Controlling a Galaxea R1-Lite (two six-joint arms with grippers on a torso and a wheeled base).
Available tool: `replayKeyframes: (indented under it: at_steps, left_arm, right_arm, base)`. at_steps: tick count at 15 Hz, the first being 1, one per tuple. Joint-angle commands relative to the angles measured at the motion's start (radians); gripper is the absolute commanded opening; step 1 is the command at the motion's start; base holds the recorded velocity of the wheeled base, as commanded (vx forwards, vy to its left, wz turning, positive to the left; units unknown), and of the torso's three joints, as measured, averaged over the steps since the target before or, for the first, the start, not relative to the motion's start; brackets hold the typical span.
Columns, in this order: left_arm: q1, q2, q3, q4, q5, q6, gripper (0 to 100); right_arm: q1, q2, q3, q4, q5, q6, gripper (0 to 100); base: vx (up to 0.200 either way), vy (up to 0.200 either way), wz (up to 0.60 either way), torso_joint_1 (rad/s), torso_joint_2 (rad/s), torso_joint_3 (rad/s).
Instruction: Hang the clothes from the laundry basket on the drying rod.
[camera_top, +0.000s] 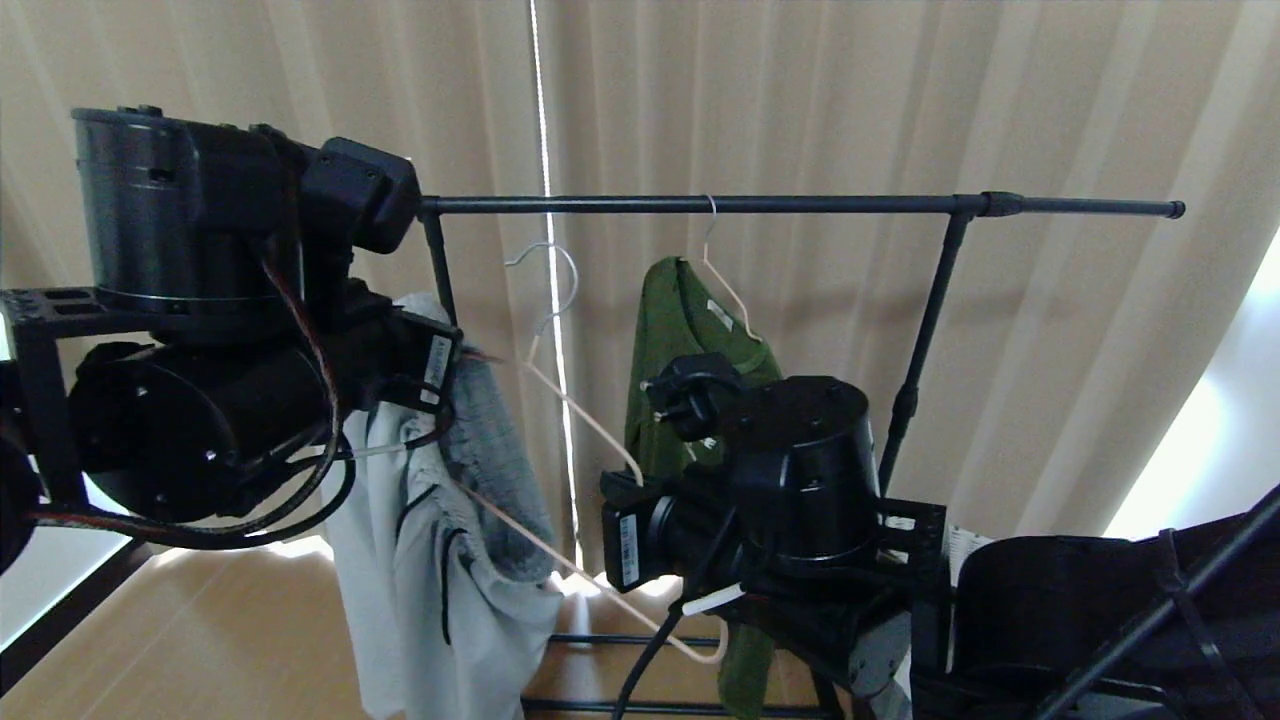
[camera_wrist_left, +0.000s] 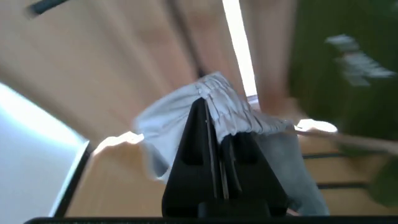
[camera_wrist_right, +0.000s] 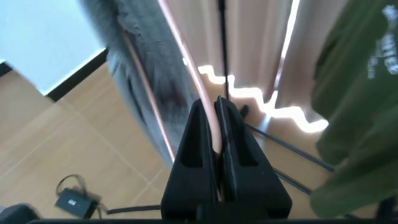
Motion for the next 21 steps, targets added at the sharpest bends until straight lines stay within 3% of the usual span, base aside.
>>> replayKeyframes:
  at_steps: [1,2,9,12,16,17,21]
  left_arm:
    - [-0.04,-0.037,0.008,0.001,-0.087,0.001,0]
    - [-0.04,-0.057,0.022,0.001,-0.177,0.011,0]
    - [-0.061,-0.08,0.071,-0.006,-0.424,0.021,0]
    - [-0.071,-0.08,0.088,-0.007,-0.472,0.016,0]
    - [-0.072,-0.107,0.115,-0.007,-0.473,0.016,0]
    - [-0.072,-0.11,0.122,-0.007,-0.473,0.016,100]
    - [-0.072,-0.142,0.148,-0.009,-0.475,0.021,100]
  right_arm:
    - [-0.034,-0.032,0.026,-0.001,0.005,-0.009,0]
    - [-0.053,-0.053,0.046,-0.001,0.009,-0.035,0]
    - [-0.079,-0.141,0.061,-0.003,0.015,-0.09,0]
    - [-0.077,-0.141,0.075,-0.073,0.015,-0.107,0]
    - [-0.077,-0.135,0.17,-0.256,0.044,-0.223,0]
    - [-0.079,-0.132,0.178,-0.277,0.044,-0.236,0]
    - [-0.08,-0.142,0.184,-0.302,0.044,-0.265,0]
  base:
    - [0.0,0.0,0.0,0.0,0.0,0.0]
    - [0.0,0.0,0.0,0.0,0.0,0.0]
    - [0.0,0.0,0.0,0.0,0.0,0.0]
    - [0.0,0.0,0.0,0.0,0.0,0.0]
    - [0.0,0.0,0.0,0.0,0.0,0.0]
    - [0.0,0.0,0.0,0.0,0.0,0.0]
    - [0.0,0.0,0.0,0.0,0.0,0.0]
